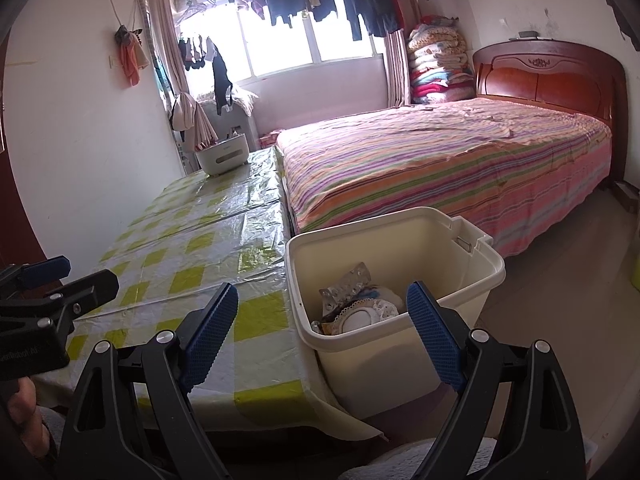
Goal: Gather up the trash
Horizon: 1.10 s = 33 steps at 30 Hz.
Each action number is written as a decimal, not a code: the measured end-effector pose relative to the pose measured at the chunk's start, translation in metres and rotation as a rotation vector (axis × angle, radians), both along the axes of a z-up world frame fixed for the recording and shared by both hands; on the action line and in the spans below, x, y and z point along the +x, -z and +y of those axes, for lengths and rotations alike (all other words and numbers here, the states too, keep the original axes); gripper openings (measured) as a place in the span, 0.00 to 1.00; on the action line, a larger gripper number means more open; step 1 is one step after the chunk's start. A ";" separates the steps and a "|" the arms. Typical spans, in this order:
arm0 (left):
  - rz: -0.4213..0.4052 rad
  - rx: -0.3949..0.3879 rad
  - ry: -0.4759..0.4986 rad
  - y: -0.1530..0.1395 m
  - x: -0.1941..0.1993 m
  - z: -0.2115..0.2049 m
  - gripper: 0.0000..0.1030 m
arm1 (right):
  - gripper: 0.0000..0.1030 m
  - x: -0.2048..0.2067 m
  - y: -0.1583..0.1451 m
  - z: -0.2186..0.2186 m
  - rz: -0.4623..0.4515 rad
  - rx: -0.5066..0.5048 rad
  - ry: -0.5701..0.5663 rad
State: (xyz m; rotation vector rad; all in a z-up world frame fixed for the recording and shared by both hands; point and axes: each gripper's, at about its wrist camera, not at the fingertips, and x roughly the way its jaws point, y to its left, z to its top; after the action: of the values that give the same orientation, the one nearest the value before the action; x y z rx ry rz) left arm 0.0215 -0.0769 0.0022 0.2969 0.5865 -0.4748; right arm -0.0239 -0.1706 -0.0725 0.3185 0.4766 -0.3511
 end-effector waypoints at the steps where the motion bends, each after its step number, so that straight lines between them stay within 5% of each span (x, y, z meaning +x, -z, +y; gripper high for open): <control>1: -0.005 0.006 0.002 0.000 -0.001 -0.001 0.88 | 0.83 0.000 0.000 0.000 0.000 0.000 0.000; 33: -0.024 0.087 0.066 0.008 -0.016 -0.024 0.88 | 0.84 0.005 0.002 -0.011 -0.001 0.021 -0.002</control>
State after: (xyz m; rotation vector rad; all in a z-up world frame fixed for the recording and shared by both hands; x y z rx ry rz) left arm 0.0058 -0.1006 -0.0056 0.4057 0.5758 -0.5094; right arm -0.0192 -0.1820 -0.0745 0.3383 0.4794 -0.3444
